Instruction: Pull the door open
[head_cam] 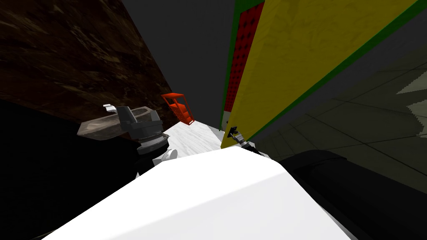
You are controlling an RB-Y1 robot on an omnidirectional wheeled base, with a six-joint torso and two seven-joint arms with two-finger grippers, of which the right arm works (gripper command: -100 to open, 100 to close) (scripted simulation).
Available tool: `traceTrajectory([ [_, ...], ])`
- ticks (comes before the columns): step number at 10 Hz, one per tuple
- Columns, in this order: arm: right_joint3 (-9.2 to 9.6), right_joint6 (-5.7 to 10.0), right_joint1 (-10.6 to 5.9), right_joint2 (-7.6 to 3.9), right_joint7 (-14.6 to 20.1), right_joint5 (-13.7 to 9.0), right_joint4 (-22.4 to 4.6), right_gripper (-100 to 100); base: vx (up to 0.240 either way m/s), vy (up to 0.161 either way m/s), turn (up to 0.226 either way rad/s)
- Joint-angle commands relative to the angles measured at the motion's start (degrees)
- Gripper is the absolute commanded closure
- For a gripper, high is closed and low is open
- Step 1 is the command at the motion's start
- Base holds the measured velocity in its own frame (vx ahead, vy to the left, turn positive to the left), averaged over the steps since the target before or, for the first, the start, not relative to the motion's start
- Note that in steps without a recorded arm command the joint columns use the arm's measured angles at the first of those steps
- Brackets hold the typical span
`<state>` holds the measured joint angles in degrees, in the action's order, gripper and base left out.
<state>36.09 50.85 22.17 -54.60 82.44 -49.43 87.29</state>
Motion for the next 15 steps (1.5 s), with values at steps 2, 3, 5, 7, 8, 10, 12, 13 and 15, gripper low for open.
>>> traceTrajectory([
  [2, 1.77, -0.41, 0.35, 0.89, 0.0, 0.9, 0.9, 100, 0.006, 0.001, 0.009],
  [3, 1.77, -0.41, 0.35, 0.89, 0.0, 0.9, 0.9, 100, -0.006, -0.005, -0.021],
  [5, 1.77, -0.41, 0.35, 0.89, 0.0, 0.9, 0.9, 100, -0.005, -0.008, -0.001],
  [7, 1.90, 0.12, 0.59, 0.66, 0.2, 1.0, 0.7, 100, 0.015, 0.010, 0.016],
  [8, 1.90, 0.12, 0.59, 0.66, 0.2, 1.0, 0.7, 100, -0.002, 0.020, 0.000],
  [10, 1.90, 0.12, 0.59, 0.66, 0.2, 1.0, 0.7, 100, -0.002, 0.007, 0.006],
  [12, 1.90, 0.12, 0.59, 0.66, 0.2, 1.0, 0.7, 100, 0.004, -0.005, -0.001],
  [13, 1.90, 0.12, 0.59, 0.66, 0.2, 1.0, 0.7, 100, -0.007, -0.009, 0.010],
  [15, 1.90, 0.12, 0.59, 0.66, 0.2, 1.0, 0.7, 100, 0.002, -0.006, -0.009],
])
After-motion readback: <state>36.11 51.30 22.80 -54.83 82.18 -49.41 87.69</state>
